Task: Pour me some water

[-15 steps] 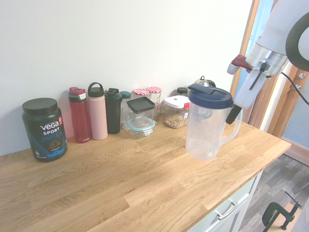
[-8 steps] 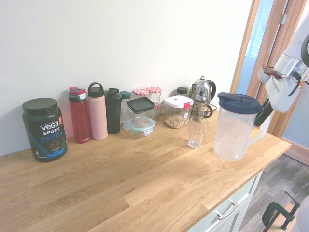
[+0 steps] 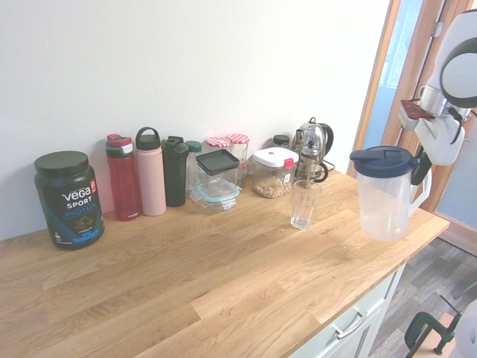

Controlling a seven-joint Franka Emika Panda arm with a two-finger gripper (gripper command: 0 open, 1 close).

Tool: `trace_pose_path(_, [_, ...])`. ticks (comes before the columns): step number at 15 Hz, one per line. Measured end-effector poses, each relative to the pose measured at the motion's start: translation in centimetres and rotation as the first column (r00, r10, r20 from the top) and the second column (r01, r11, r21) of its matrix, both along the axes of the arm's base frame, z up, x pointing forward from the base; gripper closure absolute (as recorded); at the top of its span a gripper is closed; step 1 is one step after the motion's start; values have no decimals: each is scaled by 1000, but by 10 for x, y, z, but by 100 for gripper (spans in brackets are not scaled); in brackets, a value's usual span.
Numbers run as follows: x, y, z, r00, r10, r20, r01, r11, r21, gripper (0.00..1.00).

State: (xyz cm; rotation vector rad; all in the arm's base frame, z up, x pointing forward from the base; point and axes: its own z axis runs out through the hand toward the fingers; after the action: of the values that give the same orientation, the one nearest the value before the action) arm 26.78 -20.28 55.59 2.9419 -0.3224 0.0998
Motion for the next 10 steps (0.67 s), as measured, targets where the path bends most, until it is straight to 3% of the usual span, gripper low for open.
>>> trace_pose_path(5, [49, -8, 13, 991, -20, -134, 3, 992, -128, 100])
trace_pose_path(10, [88, 19, 7, 960, -68, -271, -12, 959, -283, 100])
